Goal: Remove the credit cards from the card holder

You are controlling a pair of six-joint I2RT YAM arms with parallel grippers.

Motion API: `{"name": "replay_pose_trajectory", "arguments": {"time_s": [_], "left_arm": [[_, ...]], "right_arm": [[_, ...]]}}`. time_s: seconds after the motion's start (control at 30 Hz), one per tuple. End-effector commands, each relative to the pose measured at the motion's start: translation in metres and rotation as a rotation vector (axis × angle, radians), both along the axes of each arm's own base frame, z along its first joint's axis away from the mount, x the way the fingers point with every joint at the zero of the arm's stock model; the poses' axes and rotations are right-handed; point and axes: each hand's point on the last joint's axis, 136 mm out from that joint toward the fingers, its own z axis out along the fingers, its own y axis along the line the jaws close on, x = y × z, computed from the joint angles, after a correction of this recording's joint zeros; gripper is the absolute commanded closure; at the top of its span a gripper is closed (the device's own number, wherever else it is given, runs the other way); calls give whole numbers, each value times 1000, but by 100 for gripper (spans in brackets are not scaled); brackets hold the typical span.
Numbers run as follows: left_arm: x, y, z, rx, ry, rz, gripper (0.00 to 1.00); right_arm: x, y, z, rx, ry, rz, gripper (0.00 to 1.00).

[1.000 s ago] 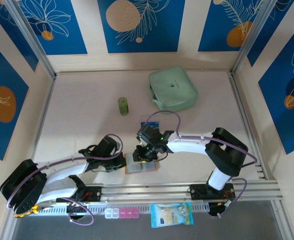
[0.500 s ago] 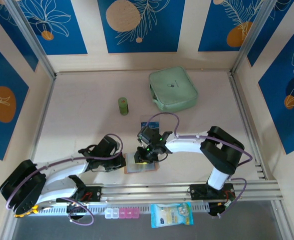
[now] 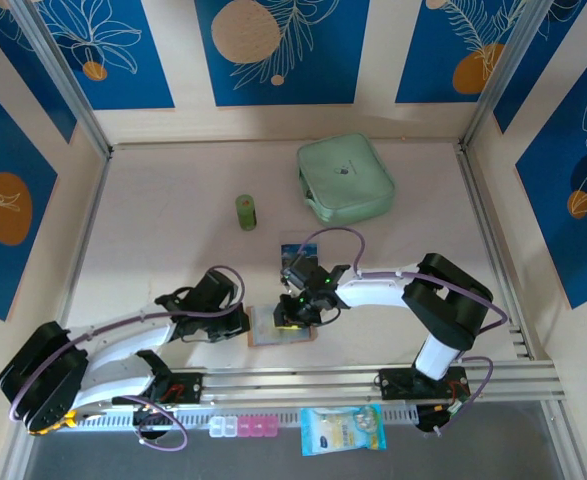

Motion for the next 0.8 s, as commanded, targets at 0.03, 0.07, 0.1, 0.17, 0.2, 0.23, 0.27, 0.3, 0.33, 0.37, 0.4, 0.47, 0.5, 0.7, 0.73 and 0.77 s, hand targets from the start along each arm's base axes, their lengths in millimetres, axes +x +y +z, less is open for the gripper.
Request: {"name": "replay_pose_trajectory", "arguments": {"time_s": [0.03,0.07,0.1,0.17,0.2,0.23,0.27,0.3,0.33,0.37,0.4,0.47,0.5,0.7,0.73,0.77], "left_arm": [[9,-4,23,-12,-50,-2,90],[10,-6,27,-24,-56,-2,88],[10,-7,29,-33,-58,0,87],[13,-15,36,-72,-68,-5,84],[13,-18,38,-86,-72,-8,82],[14,-20,39,-93,-73,-7,80],[15,-22,40,-98,-74,-8,79],[15,-23,40,-101,-75,-11,78],[15,-25,40,-107,-72,-9,77],[15,-27,39,-110,-68,-9,76],[15,-28,37,-113,-63,-6,75],[15,-34,36,-133,-61,-13,72],[15,-36,35,-139,-60,-17,70],[15,-44,28,-147,-43,-25,68],[15,-45,26,-145,-41,-26,68],[15,-45,25,-144,-40,-27,68]], "right_arm": [[-6,-10,-8,-13,32,-19,74],[-6,-10,-8,-8,34,-20,75],[-6,-10,-8,-4,34,-22,75],[-5,-10,-8,6,37,-27,75],[-6,-11,-9,7,40,-29,76],[-5,-11,-9,12,42,-32,76],[-6,-11,-10,14,42,-32,76],[-5,-11,-9,21,44,-34,76],[-5,-12,-10,24,46,-36,76],[-5,-12,-10,31,50,-41,76],[-5,-11,-10,39,50,-41,76],[-6,-11,-11,50,60,-44,76],[-6,-12,-12,51,64,-45,76],[-6,-11,-12,67,71,-49,76],[-6,-12,-12,67,71,-50,76],[-6,-11,-11,69,72,-49,76]]}}
